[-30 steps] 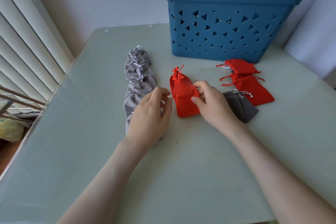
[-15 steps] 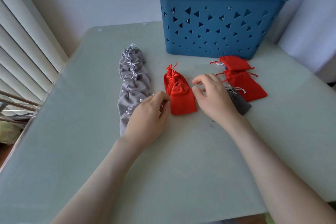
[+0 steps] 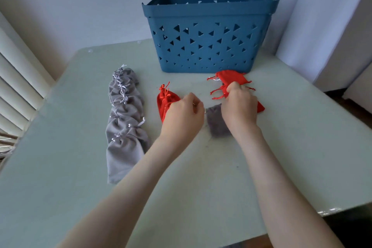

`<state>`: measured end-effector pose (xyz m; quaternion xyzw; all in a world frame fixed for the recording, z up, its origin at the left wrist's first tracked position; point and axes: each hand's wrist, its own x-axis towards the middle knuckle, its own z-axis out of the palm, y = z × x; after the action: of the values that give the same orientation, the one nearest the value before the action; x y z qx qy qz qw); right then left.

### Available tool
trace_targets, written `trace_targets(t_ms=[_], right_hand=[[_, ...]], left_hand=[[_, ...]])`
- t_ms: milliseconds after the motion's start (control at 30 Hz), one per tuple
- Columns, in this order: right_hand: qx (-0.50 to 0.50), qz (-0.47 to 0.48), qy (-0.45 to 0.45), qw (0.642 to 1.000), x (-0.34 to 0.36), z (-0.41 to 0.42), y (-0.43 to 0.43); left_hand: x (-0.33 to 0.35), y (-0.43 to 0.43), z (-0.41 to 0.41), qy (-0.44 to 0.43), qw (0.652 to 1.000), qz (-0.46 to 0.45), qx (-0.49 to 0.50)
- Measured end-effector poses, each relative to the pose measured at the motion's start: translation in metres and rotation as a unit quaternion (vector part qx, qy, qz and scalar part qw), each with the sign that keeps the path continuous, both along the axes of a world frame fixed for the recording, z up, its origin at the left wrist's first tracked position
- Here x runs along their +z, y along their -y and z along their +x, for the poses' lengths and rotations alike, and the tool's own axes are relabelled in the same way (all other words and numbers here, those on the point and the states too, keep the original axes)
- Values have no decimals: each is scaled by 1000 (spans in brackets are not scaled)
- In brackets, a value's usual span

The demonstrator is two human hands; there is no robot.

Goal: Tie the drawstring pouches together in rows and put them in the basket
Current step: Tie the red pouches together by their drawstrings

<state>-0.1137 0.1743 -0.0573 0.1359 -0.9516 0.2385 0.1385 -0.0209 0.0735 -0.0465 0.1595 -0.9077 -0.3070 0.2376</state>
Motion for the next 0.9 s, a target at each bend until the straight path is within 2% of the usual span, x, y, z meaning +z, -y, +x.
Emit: trace_targets(t_ms=[133, 267, 500, 567, 667, 733, 800, 833, 900], right_hand=[[-90, 43, 76, 992, -9, -14, -14], [-110, 35, 110, 987, -14, -19, -18], [-133, -35, 50, 989, -5, -21, -18], [-136, -63, 3, 989, -3, -22, -18], [-125, -141, -78, 979, 3, -22, -18], [-74, -228, -94, 966, 8, -20, -16], [10, -375, -39, 926, 13, -16, -12], [58, -470, 19, 881, 17, -10, -10], [166, -615, 149, 757, 26, 5, -3]], left_hand=[[0, -31, -35, 38, 999, 33, -16], [-10, -39, -53, 97, 995, 2, -22], [-18, -35, -61, 106, 994, 30, 1], [-17, -35, -59, 105, 994, 37, -1], [-13, -33, -55, 105, 993, 60, -1], [-10, -27, -50, 100, 992, 70, 20], [-6, -17, -42, 81, 992, 89, 49], [-2, -13, -37, 69, 990, 108, 56], [6, -3, -23, 42, 983, 174, 34]])
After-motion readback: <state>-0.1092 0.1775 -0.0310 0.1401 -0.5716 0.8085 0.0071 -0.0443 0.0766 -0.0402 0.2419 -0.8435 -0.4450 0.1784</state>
